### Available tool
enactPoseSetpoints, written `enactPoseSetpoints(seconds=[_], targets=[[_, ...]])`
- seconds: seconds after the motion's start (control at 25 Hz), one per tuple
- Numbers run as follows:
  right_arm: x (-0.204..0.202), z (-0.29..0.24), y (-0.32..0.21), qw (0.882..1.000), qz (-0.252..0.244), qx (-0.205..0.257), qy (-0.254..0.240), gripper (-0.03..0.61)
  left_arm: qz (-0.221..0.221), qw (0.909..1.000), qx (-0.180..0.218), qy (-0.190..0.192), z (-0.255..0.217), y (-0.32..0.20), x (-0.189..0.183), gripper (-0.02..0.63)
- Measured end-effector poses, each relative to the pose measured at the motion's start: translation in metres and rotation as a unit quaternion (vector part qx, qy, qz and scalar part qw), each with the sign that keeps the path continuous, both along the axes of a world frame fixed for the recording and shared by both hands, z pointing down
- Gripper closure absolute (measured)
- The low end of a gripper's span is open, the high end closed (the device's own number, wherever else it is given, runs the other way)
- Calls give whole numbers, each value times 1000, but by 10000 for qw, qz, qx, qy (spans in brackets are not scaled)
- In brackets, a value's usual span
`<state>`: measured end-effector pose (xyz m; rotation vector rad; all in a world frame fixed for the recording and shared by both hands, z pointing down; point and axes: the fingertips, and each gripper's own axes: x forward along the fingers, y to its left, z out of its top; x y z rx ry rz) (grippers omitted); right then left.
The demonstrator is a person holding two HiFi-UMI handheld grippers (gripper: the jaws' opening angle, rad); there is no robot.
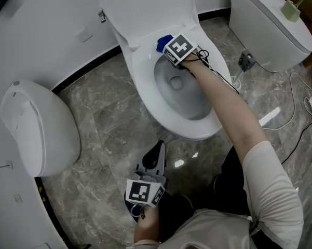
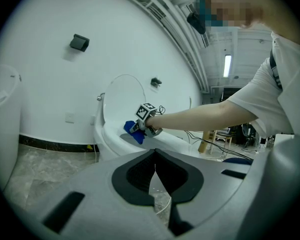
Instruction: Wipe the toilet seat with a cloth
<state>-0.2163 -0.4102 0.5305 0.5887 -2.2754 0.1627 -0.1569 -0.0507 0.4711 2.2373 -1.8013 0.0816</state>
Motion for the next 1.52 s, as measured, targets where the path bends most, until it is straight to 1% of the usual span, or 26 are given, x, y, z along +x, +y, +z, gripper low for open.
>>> enactPoseSetpoints(seconds=[0.12,0.2,0.32,0.44,0.6,0.8,1.2,1.52], targets=[[-2,0,1,9997,-38,148,204,543,-33,10000,10,-10,-1,2,-1,606],[-4,0,2,9995,-43,196,241,543,-55,10000,24,-17,-2,5,-2,606],[-5,3,7,9997,14,145,190,543,-78,10000,48,-25,-5,8,-3,606],[-9,1,9,9995,-28,234,200,543,-112,9999,76,-51,-7,10,-4,606],[-12,4,15,10000,22,10,73,543,-225,9997,98,-53,-9,14,-6,606],[-15,5,19,10000,55,-66,-7,543,-321,9993,192,-75,-13,15,-10,606],[-14,5,19,9997,140,150,-98,543,-395,9990,229,-37,-15,17,-11,606],[-12,3,20,9996,195,133,-135,543,-418,9989,208,-67,-16,19,-13,606]])
